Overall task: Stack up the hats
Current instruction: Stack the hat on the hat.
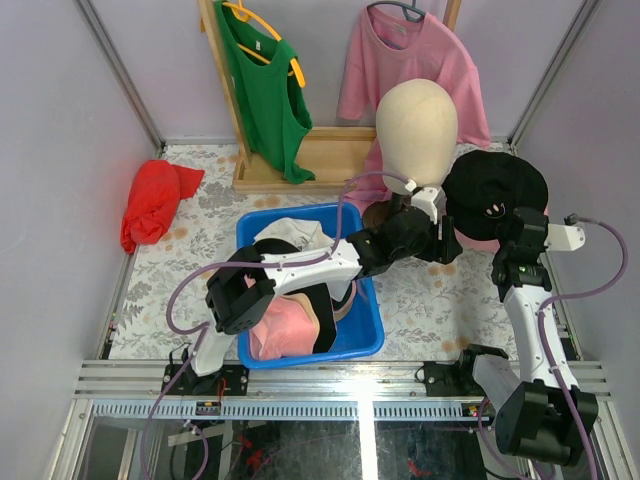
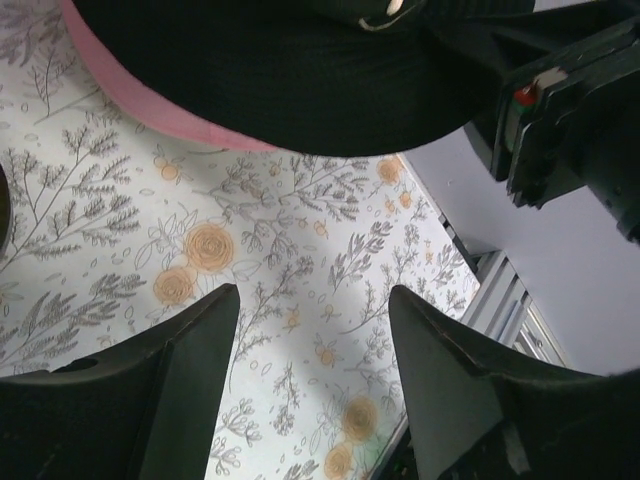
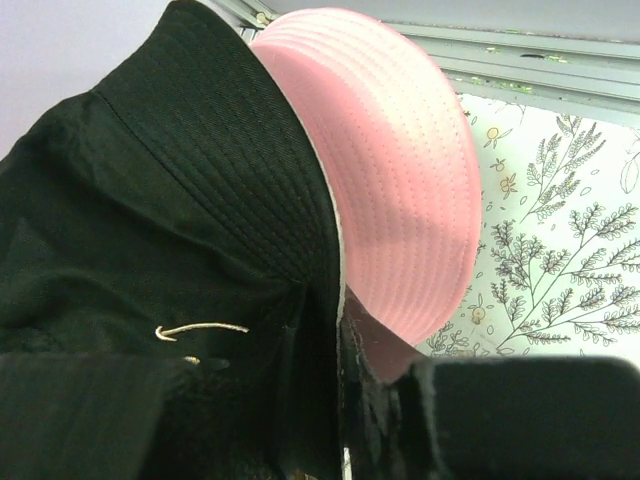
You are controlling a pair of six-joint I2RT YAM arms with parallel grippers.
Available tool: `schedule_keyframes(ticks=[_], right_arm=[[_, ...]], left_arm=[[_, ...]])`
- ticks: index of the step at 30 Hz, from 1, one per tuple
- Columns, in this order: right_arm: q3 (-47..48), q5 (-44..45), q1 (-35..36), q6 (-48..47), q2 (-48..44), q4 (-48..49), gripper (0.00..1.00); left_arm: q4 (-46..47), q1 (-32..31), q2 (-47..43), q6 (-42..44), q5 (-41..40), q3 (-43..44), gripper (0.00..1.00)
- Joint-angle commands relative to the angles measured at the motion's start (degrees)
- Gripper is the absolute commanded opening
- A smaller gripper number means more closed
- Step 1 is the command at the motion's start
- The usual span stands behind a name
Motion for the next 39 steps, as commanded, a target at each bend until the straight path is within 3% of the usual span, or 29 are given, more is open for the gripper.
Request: schedule_keyframes(ticks=[1,7,24,39], right_arm=[[0.8,1.8,-1.0,0.6,0.2,-0.4,0.25],[2.9,1.6,-1.1,-0.3,0.7,0.1,0.35],[6.6,3.4,-1.2,-3.7,-3.2,-3.7,0.59],[21.8,4.0,-3.4,-9.1,2.1,-6.9,0.64]], left_arm=[[3.3,-0.1,1.7,2.4,-3.4,4.5,0.62],[1.3,0.0,3.7,3.7,-4.8,7.9,0.63],[2.9,-1.2,-1.1,0.5,-10.5,-0.6,0.64],[4.7,-2.2,0.5,-0.3,-11.4,0.3,0.64]])
